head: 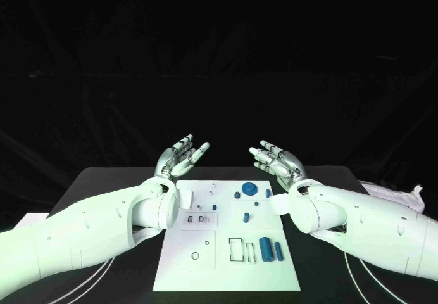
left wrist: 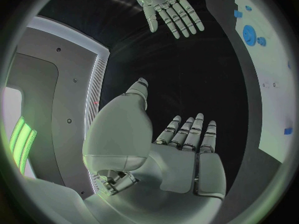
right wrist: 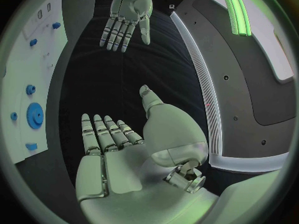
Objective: Assemble the parts on the task board
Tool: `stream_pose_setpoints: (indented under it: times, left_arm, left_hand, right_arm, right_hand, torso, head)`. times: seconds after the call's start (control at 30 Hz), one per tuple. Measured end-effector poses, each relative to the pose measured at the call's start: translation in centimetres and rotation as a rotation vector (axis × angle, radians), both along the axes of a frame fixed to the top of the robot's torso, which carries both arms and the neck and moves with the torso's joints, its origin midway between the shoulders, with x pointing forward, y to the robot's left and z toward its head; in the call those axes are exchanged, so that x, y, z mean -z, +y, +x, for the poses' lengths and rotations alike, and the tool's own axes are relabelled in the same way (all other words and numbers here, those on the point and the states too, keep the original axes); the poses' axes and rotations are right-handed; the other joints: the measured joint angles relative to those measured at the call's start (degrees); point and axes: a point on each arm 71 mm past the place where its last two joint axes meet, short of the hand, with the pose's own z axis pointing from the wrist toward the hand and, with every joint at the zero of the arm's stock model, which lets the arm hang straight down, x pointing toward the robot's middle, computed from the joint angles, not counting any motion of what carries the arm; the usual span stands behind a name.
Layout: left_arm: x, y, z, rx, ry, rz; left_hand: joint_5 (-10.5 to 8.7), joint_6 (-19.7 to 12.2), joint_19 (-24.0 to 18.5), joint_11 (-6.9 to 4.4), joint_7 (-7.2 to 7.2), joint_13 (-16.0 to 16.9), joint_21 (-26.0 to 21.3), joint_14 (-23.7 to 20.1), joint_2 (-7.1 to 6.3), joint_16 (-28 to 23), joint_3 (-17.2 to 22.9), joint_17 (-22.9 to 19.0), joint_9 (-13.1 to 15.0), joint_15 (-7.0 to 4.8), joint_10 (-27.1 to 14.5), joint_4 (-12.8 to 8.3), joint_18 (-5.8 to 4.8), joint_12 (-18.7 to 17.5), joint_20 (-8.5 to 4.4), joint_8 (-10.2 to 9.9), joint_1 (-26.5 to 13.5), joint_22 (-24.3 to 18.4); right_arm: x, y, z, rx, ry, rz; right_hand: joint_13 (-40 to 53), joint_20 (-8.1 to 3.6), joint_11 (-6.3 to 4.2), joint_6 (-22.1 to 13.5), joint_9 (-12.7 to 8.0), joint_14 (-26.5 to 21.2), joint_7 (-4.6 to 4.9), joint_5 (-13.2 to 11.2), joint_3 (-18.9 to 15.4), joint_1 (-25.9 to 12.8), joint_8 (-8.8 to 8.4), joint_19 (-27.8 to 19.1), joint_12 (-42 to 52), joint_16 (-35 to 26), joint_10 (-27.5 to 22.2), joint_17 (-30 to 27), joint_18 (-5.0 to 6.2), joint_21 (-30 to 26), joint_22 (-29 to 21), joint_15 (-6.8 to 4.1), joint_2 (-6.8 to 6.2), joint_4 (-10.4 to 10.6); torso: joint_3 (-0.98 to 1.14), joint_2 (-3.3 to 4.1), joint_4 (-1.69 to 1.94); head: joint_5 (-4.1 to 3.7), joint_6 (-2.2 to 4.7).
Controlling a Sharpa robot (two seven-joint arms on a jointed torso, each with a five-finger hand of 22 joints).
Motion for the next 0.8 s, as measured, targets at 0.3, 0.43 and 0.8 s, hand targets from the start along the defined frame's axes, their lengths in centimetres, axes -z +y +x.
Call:
stream_pose_setpoints:
  times: [0.3,0.43,0.8]
  left_arm:
    - [0.0,-0.1,0.0,0.028,-0.009,-0.001]
    - [-0.5,1.9,0.1,0.017,-0.023,-0.006]
    - [-1.4,3.0,-0.8,0.094,-0.029,-0.051]
  left_hand:
    - [0.02,12.13,18.27,1.47,0.77,1.41,6.49,20.96,4.3,5.3,1.98,2.53,1.25,0.4,17.31,-0.84,2.73,2.98,0.25,2.4,4.76,3.5]
    - [-0.54,20.89,28.45,0.11,1.73,1.86,10.67,28.09,5.37,7.3,1.19,2.86,1.8,-1.38,29.35,-2.14,4.83,4.35,0.08,3.79,5.91,5.17]
    - [-2.69,37.24,43.12,-3.02,5.0,2.05,14.29,40.74,6.34,9.04,-2.67,4.25,2.2,-5.29,42.06,-6.65,6.17,5.47,-2.35,6.22,8.91,5.11]
  right_arm:
    - [0.3,0.9,0.1,-0.162,0.014,-0.041]
    - [0.2,-1.6,1.2,-0.139,-0.093,-0.205]
    - [-2.4,-1.6,1.7,-0.181,-0.334,-0.465]
  right_hand:
    - [0.71,0.31,0.37,7.52,0.63,11.06,0.55,-0.54,1.85,6.51,0.95,9.1,1.28,1.26,10.45,0.75,2.19,2.0,0.96,0.08,0.17,-4.04]
    - [1.26,0.31,-0.45,15.31,1.23,20.91,1.11,-1.18,2.62,9.05,2.03,16.69,2.63,2.62,20.41,1.28,3.9,4.01,1.68,-1.03,0.03,-5.54]
    - [1.53,-0.55,-2.87,33.2,1.97,36.17,3.59,-1.84,4.24,10.92,2.66,28.63,3.11,3.33,36.08,1.63,5.79,7.06,1.91,-3.74,-0.66,-7.49]
  torso:
    - [-0.03,0.02,0.0]
    - [0.01,0.38,0.16]
    - [0.11,2.22,0.7]
  head:
    - [-0.14,-0.04]
    - [-1.36,-0.55]
    - [-2.44,-0.43]
